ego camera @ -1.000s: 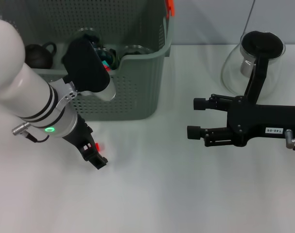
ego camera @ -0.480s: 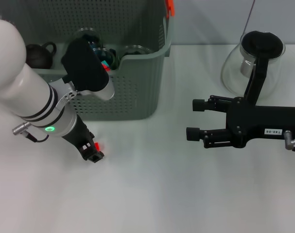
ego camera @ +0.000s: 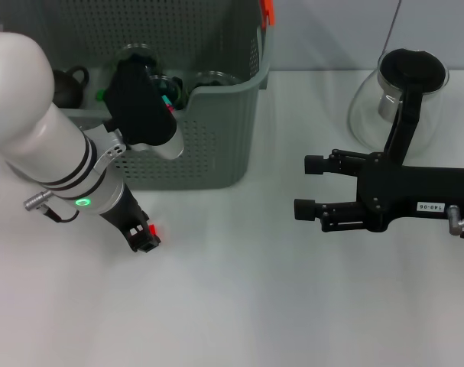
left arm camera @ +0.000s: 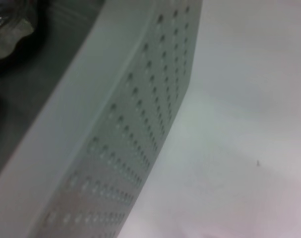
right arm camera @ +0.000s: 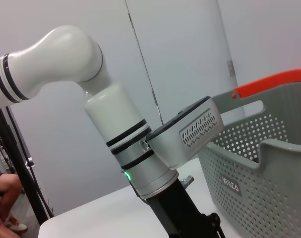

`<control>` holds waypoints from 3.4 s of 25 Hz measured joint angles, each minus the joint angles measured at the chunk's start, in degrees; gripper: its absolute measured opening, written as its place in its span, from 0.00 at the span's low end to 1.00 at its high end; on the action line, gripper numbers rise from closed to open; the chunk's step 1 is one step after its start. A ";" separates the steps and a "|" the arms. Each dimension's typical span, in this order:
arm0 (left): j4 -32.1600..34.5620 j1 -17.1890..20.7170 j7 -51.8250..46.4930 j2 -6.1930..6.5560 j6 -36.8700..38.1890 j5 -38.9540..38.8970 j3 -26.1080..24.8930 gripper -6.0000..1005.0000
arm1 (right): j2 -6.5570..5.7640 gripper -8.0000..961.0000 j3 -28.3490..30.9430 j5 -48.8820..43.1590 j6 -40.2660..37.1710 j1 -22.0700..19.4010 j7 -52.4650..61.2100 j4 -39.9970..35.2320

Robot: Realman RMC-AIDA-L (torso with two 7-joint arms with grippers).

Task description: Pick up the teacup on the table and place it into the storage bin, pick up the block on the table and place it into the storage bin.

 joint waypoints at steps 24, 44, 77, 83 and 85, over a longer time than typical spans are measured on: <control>13.68 2.70 -0.45 -0.25 15.99 -7.92 -5.33 0.21 | -0.38 0.98 0.58 -0.01 0.58 0.17 0.00 0.00; 5.55 -4.00 11.41 10.24 19.17 -47.76 -41.22 0.26 | -1.01 0.98 0.60 0.00 -0.15 -0.33 0.13 -0.02; 2.12 -3.92 16.28 6.22 7.25 -55.41 -38.70 0.80 | -1.18 0.98 1.42 -0.52 0.58 0.84 -0.79 -0.75; 5.94 9.74 28.43 3.12 27.47 -75.81 -41.64 0.93 | -1.38 0.98 2.81 -0.38 -4.08 0.23 -4.64 -0.91; 3.65 13.84 32.01 1.83 33.32 -79.28 -44.95 0.93 | -0.40 0.98 4.55 -0.29 -7.36 -0.37 -8.96 -0.90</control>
